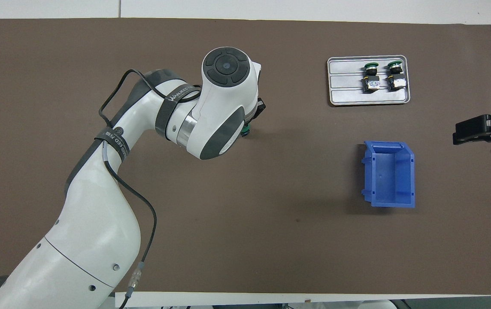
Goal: Place and press button with both arms
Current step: 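Withdraw the left gripper while the right gripper reaches toward the button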
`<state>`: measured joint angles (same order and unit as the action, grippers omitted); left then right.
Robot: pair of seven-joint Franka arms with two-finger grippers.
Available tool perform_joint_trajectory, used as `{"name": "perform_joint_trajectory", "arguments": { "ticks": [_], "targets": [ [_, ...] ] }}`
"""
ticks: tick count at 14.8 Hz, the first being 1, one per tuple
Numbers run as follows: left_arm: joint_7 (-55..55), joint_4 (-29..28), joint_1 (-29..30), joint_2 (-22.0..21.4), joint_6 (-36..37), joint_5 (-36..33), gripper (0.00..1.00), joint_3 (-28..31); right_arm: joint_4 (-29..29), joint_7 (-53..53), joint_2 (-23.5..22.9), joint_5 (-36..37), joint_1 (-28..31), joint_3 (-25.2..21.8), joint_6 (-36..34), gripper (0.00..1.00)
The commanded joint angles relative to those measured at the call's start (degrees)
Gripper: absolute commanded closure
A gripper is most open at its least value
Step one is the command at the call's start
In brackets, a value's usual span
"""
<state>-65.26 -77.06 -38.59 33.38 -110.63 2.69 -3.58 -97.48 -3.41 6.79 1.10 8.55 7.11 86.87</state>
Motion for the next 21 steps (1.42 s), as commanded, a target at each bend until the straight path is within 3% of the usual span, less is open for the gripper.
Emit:
{"name": "perform_joint_trajectory", "arguments": {
  "ticks": [1,2,4,5,8,13,16,21],
  "targets": [
    [-1.28,1.56,1.92,-3.12,2.35,3.17,0.65,0.51,-0.34,1.74,0.77,-1.27,-0.63,0.18,-0.38,0.01],
    [-1.19,1.48,3.59,-5.49,2.87,4.24,0.6,0.33,-0.34,1.65,0.77,-1.37,-0.99,0.18,0.4,0.02],
    [-1.19,1.3,6.05,-7.71,4.01,4.25,0.29,0.33,-1.22,1.39,0.68,-1.37,-2.73,0.18,5.83,0.04],
    [-1.19,1.04,7.11,-8.67,4.98,4.08,0.19,0.33,-1.57,1.21,0.68,-1.37,-3.44,0.18,7.95,0.06],
    [-0.31,-0.19,11.76,-12.44,11.73,3.46,0.0,0.68,-2.89,-0.62,0.07,-1.63,-6.07,0.27,14.28,0.09],
    [17.49,-10.1,20.55,-21.49,17.64,1.7,0.0,0.68,-3.07,-6.16,-4.76,-2.42,-11.26,0.36,21.05,0.1],
    [35.05,-16.61,28.1,-28.0,18.17,-1.54,0.0,0.68,-2.89,-6.61,-7.39,-4.53,-16.87,0.44,22.56,0.09],
    [51.35,-17.07,35.68,-31.44,22.91,-3.57,0.0,0.77,-2.37,-8.89,-14.15,-4.62,-19.88,2.72,25.1,0.01]
  ]
}}
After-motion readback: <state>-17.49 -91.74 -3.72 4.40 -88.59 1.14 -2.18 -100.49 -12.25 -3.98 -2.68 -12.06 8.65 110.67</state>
